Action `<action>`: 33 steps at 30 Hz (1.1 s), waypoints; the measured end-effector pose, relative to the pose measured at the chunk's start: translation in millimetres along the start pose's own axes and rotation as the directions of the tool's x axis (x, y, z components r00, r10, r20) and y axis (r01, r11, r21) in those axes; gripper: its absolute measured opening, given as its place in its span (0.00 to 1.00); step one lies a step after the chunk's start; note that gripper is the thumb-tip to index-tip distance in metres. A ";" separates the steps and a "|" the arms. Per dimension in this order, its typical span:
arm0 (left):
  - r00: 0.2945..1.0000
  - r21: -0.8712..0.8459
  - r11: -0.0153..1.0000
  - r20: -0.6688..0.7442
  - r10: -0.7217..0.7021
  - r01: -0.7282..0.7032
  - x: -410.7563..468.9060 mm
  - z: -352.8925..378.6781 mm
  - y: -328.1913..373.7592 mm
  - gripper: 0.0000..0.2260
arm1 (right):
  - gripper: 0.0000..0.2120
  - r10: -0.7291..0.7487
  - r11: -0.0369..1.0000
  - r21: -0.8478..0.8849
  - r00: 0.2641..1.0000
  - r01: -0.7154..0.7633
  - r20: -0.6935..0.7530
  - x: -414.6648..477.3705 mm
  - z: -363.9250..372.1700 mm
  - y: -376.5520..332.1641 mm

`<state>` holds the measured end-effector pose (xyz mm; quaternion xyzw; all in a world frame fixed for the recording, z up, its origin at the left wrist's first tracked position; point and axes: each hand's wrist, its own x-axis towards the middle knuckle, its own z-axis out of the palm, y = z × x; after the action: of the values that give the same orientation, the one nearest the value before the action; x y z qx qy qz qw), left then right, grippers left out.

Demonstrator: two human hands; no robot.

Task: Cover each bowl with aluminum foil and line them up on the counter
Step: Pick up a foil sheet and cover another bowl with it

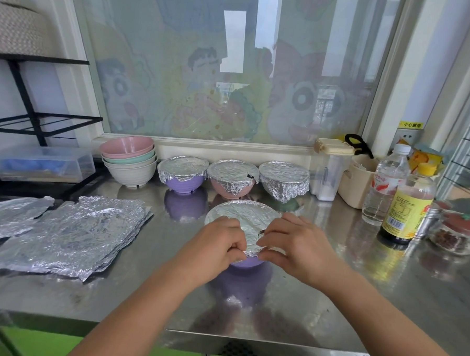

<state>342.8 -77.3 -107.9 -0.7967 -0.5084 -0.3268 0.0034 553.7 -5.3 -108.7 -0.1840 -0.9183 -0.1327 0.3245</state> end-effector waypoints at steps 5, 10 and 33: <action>1.000 -0.010 1.000 0.028 0.009 -0.008 0.3 -6.1 -5.1 0.05 | 0.08 -0.031 0.998 -0.060 0.999 0.033 0.030 -0.9 -3.4 5.9; 1.000 -0.017 1.000 0.029 -0.002 0.002 3.5 -1.0 -4.8 0.06 | 0.06 -0.053 0.996 -0.069 0.998 0.055 0.029 3.0 -1.2 0.9; 1.000 -0.057 0.998 0.023 0.010 -0.009 -7.4 -15.4 -11.5 0.04 | 0.11 -0.046 0.995 0.083 0.997 0.050 -0.057 2.4 3.1 1.7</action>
<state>323.6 -83.0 -103.5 -0.8025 -0.4952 -0.3319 -0.0238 551.0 -2.0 -109.3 -0.1443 -0.9179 -0.1067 0.3539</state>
